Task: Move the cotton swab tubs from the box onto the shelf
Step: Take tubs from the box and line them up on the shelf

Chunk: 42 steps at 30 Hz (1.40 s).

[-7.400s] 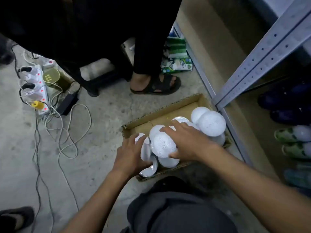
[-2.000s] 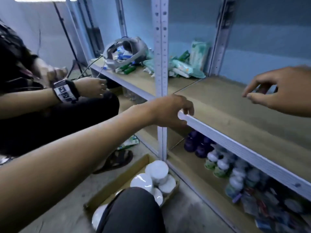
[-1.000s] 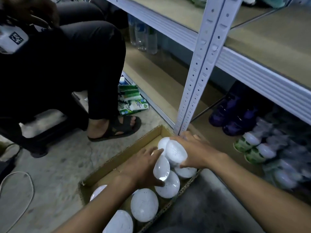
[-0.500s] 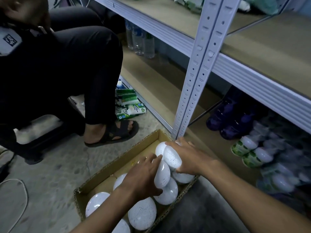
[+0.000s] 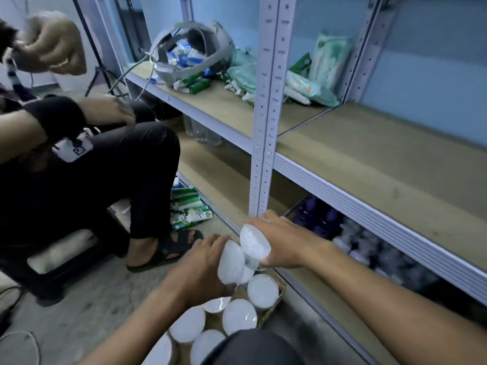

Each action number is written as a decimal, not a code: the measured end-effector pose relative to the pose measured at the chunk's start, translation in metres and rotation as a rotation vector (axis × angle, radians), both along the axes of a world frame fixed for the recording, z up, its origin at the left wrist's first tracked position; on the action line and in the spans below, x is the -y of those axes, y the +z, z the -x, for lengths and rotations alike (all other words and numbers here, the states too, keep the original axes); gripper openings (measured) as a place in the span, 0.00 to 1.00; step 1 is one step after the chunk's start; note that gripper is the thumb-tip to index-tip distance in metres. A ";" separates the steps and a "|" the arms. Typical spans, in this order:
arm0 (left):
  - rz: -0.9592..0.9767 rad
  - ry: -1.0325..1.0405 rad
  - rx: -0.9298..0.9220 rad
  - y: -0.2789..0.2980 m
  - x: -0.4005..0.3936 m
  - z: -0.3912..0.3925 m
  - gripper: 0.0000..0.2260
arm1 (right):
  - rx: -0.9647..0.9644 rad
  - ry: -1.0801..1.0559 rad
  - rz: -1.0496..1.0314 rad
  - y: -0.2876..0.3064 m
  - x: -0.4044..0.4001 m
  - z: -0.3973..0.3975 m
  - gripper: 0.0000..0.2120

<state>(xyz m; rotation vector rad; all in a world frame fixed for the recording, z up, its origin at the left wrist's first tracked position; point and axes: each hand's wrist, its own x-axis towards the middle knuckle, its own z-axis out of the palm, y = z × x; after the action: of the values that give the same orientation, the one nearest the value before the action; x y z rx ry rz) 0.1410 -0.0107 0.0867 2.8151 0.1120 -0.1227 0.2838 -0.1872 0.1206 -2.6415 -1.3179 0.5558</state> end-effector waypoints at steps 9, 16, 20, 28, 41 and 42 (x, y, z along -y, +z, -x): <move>-0.044 -0.045 0.224 0.136 0.043 -0.003 0.46 | 0.075 -0.132 -0.143 0.130 0.068 0.016 0.40; -0.085 -0.153 0.323 0.205 0.111 -0.032 0.47 | 0.232 -0.263 -0.125 0.204 0.154 0.028 0.46; -0.094 -0.375 0.361 0.246 0.215 -0.061 0.46 | 0.322 -0.502 -0.153 0.236 0.274 0.044 0.49; -0.035 -0.494 0.357 0.262 0.307 -0.083 0.43 | 0.320 -0.682 -0.121 0.252 0.354 0.066 0.43; 0.091 -0.831 0.240 0.260 0.514 -0.096 0.33 | 0.282 -1.097 -0.054 0.231 0.538 0.136 0.46; 0.093 -0.844 0.231 0.259 0.521 -0.097 0.33 | 0.281 -1.107 -0.056 0.228 0.544 0.137 0.45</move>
<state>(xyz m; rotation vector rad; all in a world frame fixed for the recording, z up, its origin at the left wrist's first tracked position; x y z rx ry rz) 0.2381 -0.5320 0.3457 2.5629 -1.0961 0.0116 0.1465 -0.7316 0.3489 -2.8930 0.2269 -0.0270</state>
